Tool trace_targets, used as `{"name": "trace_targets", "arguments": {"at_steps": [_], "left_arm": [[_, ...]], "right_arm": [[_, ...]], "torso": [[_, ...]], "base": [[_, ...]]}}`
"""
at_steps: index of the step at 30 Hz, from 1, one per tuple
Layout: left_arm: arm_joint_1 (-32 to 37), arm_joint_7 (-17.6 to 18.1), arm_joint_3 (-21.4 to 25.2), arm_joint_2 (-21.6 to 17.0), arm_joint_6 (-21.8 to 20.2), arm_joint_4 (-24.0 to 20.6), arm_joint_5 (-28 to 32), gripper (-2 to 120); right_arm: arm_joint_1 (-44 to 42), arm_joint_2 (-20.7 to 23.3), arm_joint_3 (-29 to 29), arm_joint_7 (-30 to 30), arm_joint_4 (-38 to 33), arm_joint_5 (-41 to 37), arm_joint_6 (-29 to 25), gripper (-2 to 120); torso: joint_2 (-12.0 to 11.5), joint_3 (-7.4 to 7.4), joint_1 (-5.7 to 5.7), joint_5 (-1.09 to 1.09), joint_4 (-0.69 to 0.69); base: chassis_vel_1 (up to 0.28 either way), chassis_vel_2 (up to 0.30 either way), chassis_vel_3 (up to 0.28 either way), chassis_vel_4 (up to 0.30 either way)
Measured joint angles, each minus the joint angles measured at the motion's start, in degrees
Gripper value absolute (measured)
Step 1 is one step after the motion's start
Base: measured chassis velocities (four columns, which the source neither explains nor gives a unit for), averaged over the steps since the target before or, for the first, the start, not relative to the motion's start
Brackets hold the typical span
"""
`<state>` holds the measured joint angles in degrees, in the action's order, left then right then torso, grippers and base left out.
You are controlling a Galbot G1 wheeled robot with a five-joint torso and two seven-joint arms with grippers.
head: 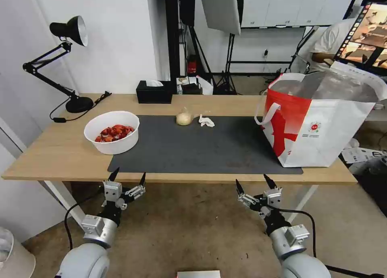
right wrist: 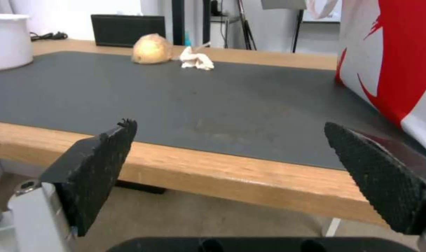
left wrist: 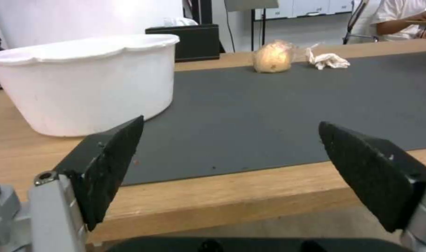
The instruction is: Pick up the trash from the table and place it into the takeout bag.
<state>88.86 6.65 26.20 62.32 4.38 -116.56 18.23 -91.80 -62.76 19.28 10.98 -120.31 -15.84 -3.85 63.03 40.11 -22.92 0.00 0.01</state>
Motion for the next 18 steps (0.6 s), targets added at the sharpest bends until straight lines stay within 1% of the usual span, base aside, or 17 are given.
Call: {"name": "trace_targets", "arguments": {"at_steps": [13,16,18], "left_arm": [[-0.21,-0.95,-0.23,0.55,0.28,0.60,-0.09,100],[-0.28,-0.96,-0.22,0.52,0.29,0.64,-0.07,100],[-0.24,-0.96,0.09,0.25,0.37,0.70,0.09,100]], "right_arm": [[0.57,-0.02,-0.36,-0.08,0.39,-0.29,-0.01,100],[1.37,0.22,-0.98,-0.10,0.42,-1.37,0.07,100],[5.23,2.15,-2.78,-0.19,0.32,-4.84,1.01,100]], "torso": [[0.00,0.00,0.00,0.00,0.00],[0.00,0.00,0.00,0.00,0.01],[0.00,0.00,0.01,0.00,0.02]], "base": [[0.000,0.000,0.000,0.000],[0.000,0.000,0.000,0.000],[0.000,0.000,0.000,0.000]]}}
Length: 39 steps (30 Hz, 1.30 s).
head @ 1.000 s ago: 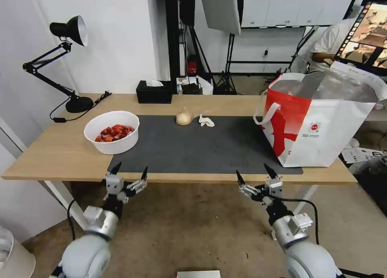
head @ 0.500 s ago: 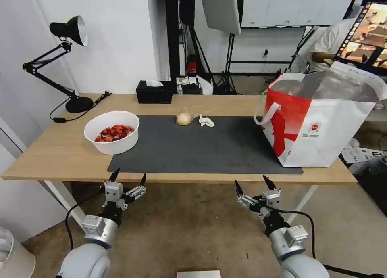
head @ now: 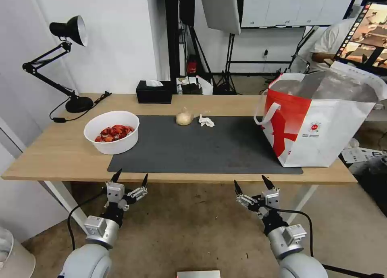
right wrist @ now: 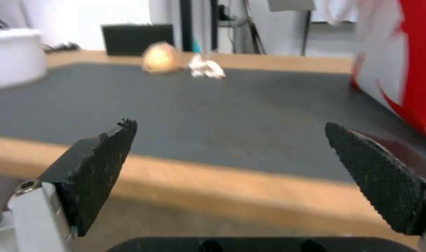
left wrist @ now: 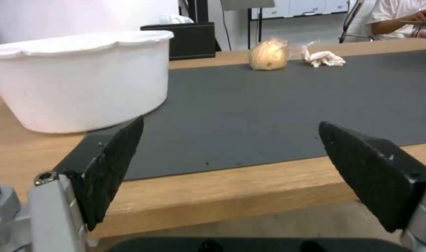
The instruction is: Pick up the trash from the table and place it into the takeout bag.
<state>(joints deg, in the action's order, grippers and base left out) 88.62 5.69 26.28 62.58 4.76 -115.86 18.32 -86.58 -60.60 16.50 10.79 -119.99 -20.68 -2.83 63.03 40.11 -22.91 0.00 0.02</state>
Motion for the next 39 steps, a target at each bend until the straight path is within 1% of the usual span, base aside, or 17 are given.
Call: {"name": "trace_targets", "arguments": {"at_steps": [5,7,8,9,10,12,13,16,17,19,20,22,23,26,30,34,39], "left_arm": [[0.06,0.01,0.57,-0.52,0.02,-0.27,0.28,100],[0.21,0.06,1.00,-0.66,0.02,-0.61,0.35,100],[0.33,0.07,1.16,-0.66,0.03,-0.70,0.36,100],[0.33,0.07,1.16,-0.66,0.03,-0.70,0.36,100],[0.54,0.09,1.35,-0.55,0.02,-0.85,0.35,100],[0.93,0.17,1.73,-0.25,0.02,-1.08,0.32,100],[0.93,0.17,1.73,-0.25,0.02,-1.08,0.32,100],[1.16,0.22,2.24,-0.05,0.01,-1.17,0.30,100],[1.16,0.22,2.24,-0.05,0.01,-1.17,0.30,100],[1.19,0.26,2.62,-0.05,0.00,-1.19,0.32,100],[1.19,0.26,2.62,-0.05,0.00,-1.19,0.32,100],[1.31,0.29,2.91,0.13,0.00,-1.13,0.33,100],[1.31,0.29,2.91,0.13,0.00,-1.13,0.33,100],[1.63,0.30,2.83,0.51,0.01,-0.95,0.23,100],[1.65,0.29,2.52,0.70,0.02,-0.75,0.12,100],[1.56,0.28,2.20,0.72,0.09,-0.50,0.06,100],[1.45,0.28,2.04,0.68,0.19,-0.37,0.05,100]], "right_arm": [[10.79,5.33,-3.56,-0.17,1.28,-7.65,3.19,100],[23.04,9.09,-9.35,-0.03,5.98,-16.15,5.65,100],[28.74,9.77,-12.61,0.24,8.33,-19.35,6.53,100],[28.74,9.77,-12.61,0.24,8.33,-19.35,6.53,100],[35.29,9.82,-16.68,0.96,11.90,-22.51,7.22,100],[47.33,7.83,-23.96,1.80,20.56,-25.55,7.91,100],[47.33,7.83,-23.96,1.80,20.56,-25.55,7.91,100],[61.28,2.32,-31.57,2.13,33.72,-27.30,9.61,100],[61.28,2.32,-31.57,2.13,33.72,-27.30,9.61,100],[67.64,-1.96,-35.51,1.53,42.64,-27.37,11.10,100],[67.64,-1.96,-35.51,1.53,42.64,-27.37,11.10,100],[72.86,-6.58,-37.86,0.03,52.24,-26.60,13.83,100],[72.86,-6.58,-37.86,0.03,52.24,-26.60,13.83,100],[77.04,-11.63,-38.41,-2.39,63.12,-24.00,15.18,100],[80.20,-15.87,-37.63,-6.72,73.34,-23.35,15.28,100],[81.86,-18.77,-36.88,-10.51,79.72,-22.68,15.56,100],[82.42,-20.17,-36.22,-13.51,82.62,-22.26,16.04,100]], "torso": [[0.00,0.00,-0.01,0.01,-0.04],[0.00,0.01,-0.01,0.00,0.00],[0.00,0.01,-0.01,0.01,-0.02],[0.00,0.01,-0.01,0.01,-0.02],[-0.01,0.01,-0.01,0.01,-0.05],[-0.02,0.02,-0.02,-0.01,-0.03],[-0.02,0.02,-0.02,-0.01,-0.03],[-0.01,0.02,-0.03,0.02,-0.06],[-0.01,0.02,-0.03,0.02,-0.06],[-0.01,0.02,-0.03,0.02,-0.04],[-0.01,0.02,-0.03,0.02,-0.04],[-0.01,0.01,-0.02,0.02,-0.04],[-0.01,0.01,-0.02,0.02,-0.04],[-0.01,0.01,-0.02,0.02,-0.03],[-0.01,0.01,-0.02,0.02,-0.03],[-0.01,0.01,-0.01,0.01,-0.02],[-0.01,0.00,-0.01,0.01,-0.02]], "base": [[0.000,0.000,0.000,0.000],[0.000,0.000,0.000,0.000],[0.000,0.000,0.000,0.000],[0.000,0.000,0.000,0.000],[0.000,0.000,0.000,0.000],[0.000,0.000,0.000,0.000],[0.000,0.000,0.000,0.000],[0.000,0.000,0.000,0.000],[0.000,0.000,0.000,0.000],[0.000,0.000,0.000,0.000],[0.000,0.000,0.000,0.000],[0.000,0.000,0.000,0.000],[0.000,0.000,0.000,0.000],[0.000,0.000,0.000,0.000],[0.000,0.000,0.000,0.000],[0.000,0.000,0.000,0.000],[0.000,0.000,0.000,0.000]]}}
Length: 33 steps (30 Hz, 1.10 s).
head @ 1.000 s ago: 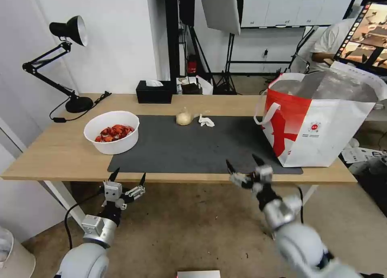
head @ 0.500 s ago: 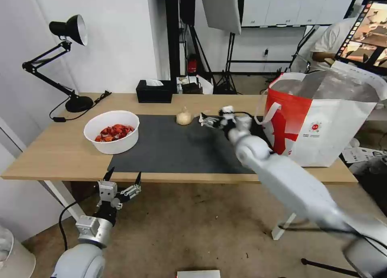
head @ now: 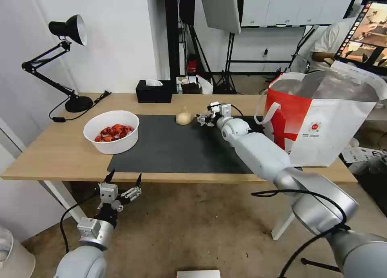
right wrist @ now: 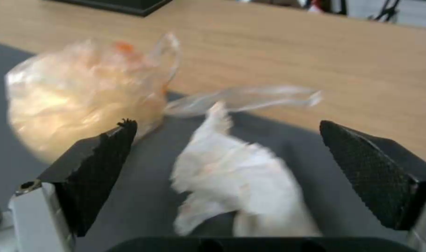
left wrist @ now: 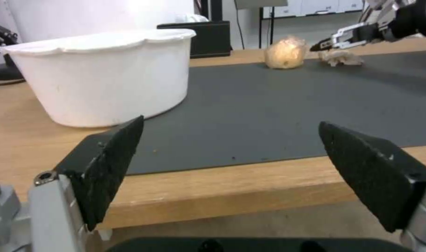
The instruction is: Pick up the trash from the table and place it into the takeout bag.
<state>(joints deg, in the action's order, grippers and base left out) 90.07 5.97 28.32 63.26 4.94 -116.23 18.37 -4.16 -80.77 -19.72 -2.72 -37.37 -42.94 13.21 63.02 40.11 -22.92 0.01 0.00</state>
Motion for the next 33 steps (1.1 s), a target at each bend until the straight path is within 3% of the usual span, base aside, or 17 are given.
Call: {"name": "trace_targets", "arguments": {"at_steps": [5,10,33], "left_arm": [[-0.40,0.00,-0.47,-0.22,0.23,0.45,0.00,100],[-0.54,0.00,-1.03,-0.11,0.33,0.57,0.00,100],[-0.27,0.73,-2.13,0.25,1.92,1.44,-1.37,100]], "right_arm": [[-0.03,-1.46,0.80,-1.80,1.86,0.88,0.92,100],[-0.27,-2.13,2.46,0.56,2.28,1.34,3.24,98],[-2.47,0.36,2.56,1.79,-1.94,-0.65,3.42,15]], "torso": [[0.00,0.00,0.00,0.00,0.00],[0.01,0.00,0.00,-0.01,0.00],[0.01,0.00,0.00,-0.01,-0.01]], "base": [[0.000,0.000,0.000,0.000],[0.000,0.000,0.000,0.000],[0.000,0.000,0.000,0.000]]}}
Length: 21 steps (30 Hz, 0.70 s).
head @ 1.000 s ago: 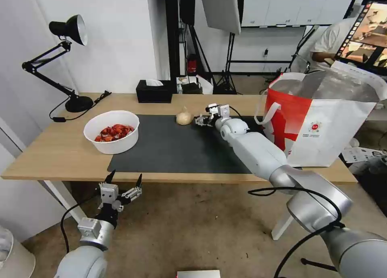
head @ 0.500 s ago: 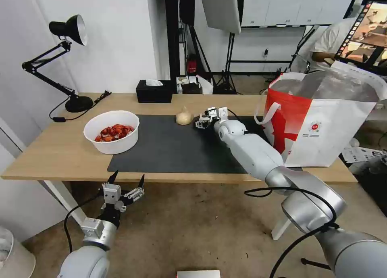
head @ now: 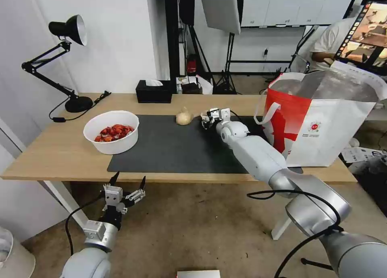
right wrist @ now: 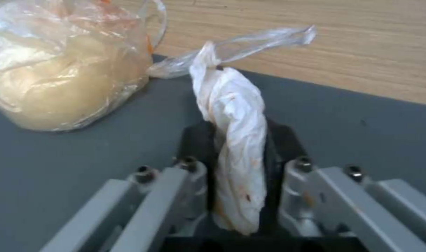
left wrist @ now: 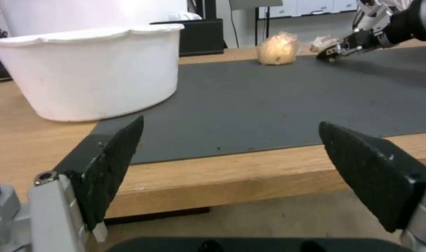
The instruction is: Pick up the trash from the table and place it into the takeout bag.
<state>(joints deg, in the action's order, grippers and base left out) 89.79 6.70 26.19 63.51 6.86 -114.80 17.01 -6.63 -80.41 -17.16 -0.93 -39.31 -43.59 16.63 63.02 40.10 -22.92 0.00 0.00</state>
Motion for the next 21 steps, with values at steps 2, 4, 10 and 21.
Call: {"name": "trace_targets", "arguments": {"at_steps": [2,4,10,21], "left_arm": [[0.01,0.23,-0.09,0.00,0.00,-0.04,0.05,100],[0.01,0.45,-0.19,-0.03,0.00,-0.10,0.11,100],[-0.01,0.66,-0.21,0.00,0.01,-0.61,0.16,100],[-0.02,0.72,-0.85,0.10,0.17,-2.15,0.03,100]], "right_arm": [[-0.26,0.28,-0.02,0.13,-0.55,-0.09,-0.05,10],[-1.20,1.44,-0.10,0.76,-2.88,-0.35,-0.18,0],[-5.89,9.08,-0.75,5.83,-20.34,-0.74,-1.33,0],[-15.31,27.00,8.21,17.83,-58.03,0.96,-5.63,0]], "torso": [[0.00,0.00,0.00,0.00,0.00],[0.00,0.00,0.00,0.00,0.00],[0.00,0.00,0.00,-0.01,0.00],[0.00,-0.01,0.01,-0.02,0.02]], "base": [[0.000,0.000,0.000,0.000],[0.000,0.000,0.000,0.000],[0.000,0.000,0.000,0.000],[0.000,0.000,0.000,0.000]]}}
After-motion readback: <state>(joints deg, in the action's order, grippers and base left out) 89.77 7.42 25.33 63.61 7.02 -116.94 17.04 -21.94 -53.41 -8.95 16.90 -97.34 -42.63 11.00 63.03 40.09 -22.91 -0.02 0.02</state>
